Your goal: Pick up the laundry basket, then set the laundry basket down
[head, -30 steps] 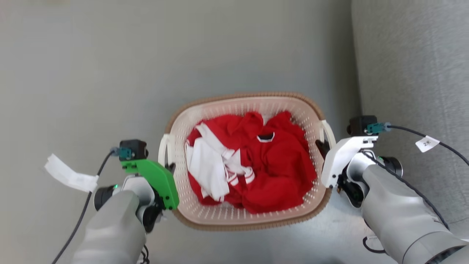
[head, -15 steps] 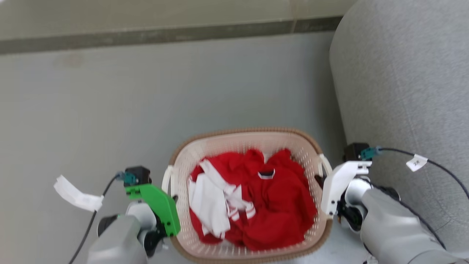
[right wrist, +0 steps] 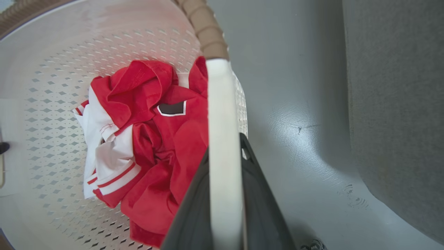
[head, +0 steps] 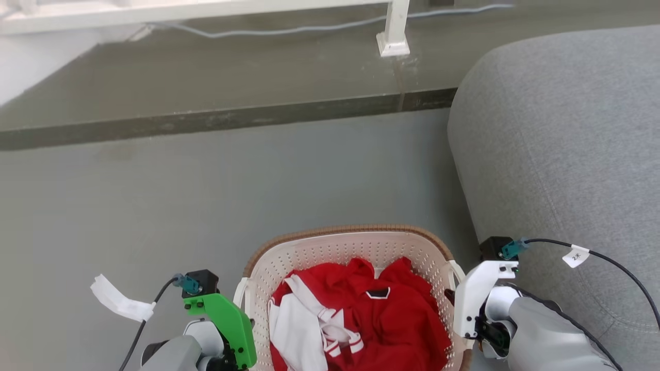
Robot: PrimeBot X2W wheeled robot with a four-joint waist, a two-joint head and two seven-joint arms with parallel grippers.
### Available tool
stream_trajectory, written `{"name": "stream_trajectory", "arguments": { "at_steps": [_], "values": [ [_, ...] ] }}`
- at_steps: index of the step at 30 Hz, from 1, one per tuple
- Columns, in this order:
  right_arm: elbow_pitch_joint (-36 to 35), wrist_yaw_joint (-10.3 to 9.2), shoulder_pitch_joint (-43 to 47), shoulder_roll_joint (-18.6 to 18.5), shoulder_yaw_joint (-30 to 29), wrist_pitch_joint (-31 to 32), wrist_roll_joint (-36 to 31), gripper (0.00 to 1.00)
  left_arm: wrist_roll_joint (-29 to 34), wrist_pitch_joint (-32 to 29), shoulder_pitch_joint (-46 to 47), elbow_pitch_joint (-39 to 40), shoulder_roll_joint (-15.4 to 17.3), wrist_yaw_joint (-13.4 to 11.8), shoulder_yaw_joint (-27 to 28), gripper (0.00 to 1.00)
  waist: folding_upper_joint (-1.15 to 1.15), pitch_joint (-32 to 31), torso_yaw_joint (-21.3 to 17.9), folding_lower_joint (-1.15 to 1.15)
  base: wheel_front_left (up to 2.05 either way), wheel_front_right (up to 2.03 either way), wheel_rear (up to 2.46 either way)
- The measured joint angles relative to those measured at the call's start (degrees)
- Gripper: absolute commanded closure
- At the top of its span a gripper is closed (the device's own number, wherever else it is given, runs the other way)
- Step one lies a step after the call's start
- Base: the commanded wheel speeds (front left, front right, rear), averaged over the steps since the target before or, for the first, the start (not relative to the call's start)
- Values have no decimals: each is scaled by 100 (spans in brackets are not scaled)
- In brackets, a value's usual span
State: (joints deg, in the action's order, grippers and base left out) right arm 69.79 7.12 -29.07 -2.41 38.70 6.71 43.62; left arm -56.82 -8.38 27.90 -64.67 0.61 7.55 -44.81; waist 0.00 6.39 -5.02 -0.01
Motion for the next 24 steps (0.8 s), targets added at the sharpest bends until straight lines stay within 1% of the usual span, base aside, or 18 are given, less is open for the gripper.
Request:
{"name": "stream_trajectory", "arguments": {
  "at_steps": [9,24],
  "values": [
    [0,-1,20,-4,83,145,91,100,-185,-167,-43,19,16,0,-65,100,0,-164,-46,0,0,0,0],
    [-23,-1,23,-8,153,192,178,100,-253,-216,-55,44,53,0,-124,100,0,-173,-33,0,0,0,0]
  ]
}}
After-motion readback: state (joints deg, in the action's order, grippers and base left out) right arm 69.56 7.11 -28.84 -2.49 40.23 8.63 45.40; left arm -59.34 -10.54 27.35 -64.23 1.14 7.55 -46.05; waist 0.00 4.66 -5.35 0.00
